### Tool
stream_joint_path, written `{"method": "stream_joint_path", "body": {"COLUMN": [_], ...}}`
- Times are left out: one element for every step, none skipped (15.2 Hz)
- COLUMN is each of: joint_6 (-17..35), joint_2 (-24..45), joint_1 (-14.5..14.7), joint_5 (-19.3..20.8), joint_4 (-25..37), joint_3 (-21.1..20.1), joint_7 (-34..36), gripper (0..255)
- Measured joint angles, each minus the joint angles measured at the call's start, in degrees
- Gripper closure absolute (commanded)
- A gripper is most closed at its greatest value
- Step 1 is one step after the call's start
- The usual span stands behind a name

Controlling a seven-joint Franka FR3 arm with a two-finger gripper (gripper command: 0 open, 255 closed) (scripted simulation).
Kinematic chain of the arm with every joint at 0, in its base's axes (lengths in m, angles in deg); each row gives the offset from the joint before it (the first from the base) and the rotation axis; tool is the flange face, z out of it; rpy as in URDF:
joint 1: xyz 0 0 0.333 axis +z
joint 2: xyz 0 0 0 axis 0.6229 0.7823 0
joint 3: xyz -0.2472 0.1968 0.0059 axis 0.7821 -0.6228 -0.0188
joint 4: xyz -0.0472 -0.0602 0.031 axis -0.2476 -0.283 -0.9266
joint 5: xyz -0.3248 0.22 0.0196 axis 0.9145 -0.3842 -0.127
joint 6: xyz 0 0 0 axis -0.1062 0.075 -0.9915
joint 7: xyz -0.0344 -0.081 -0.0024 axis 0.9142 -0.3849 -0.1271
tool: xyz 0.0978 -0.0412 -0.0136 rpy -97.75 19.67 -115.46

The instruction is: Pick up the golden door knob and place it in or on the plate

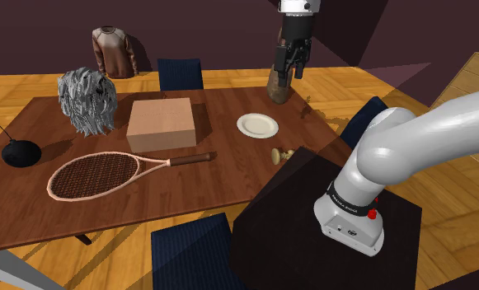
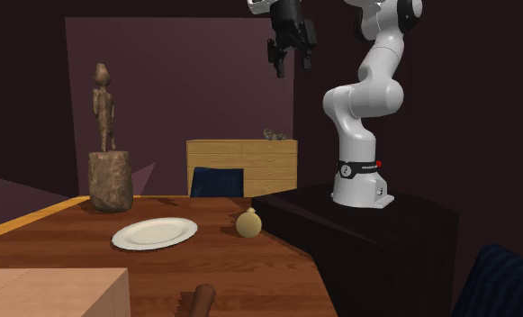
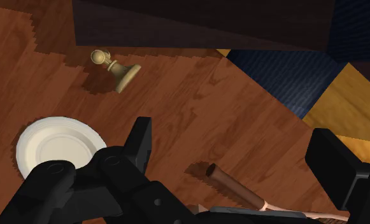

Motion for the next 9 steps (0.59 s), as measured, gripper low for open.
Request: {"method": "stream_joint_path", "body": {"joint_6": [0.0, 0.83, 2.03, 3.93, 5.46, 7.29, 9.38, 11.17, 13.43], "joint_2": [0.0, 0.15, 0.07, 0.58, 0.86, 0.94, 2.02, 2.87, 3.9], "joint_1": [0.0, -0.14, -0.32, -0.67, -0.98, -1.19, -1.44, -1.8, -2.17], "joint_5": [0.0, 0.2, 0.42, 0.92, 1.32, 1.57, 1.92, 2.39, 2.86], "joint_4": [0.0, -0.7, -1.98, -3.45, -4.67, -6.4, -7.44, -8.34, -9.61], "joint_3": [0.0, 0.23, 0.46, 1.05, 1.51, 1.76, 2.21, 2.8, 3.42], "joint_7": [0.0, -0.19, -0.33, -0.85, -1.2, -1.29, -1.61, -2.07, -2.52], "gripper": [0, 0, 0, 0, 0, 0, 0, 0, 0]}}
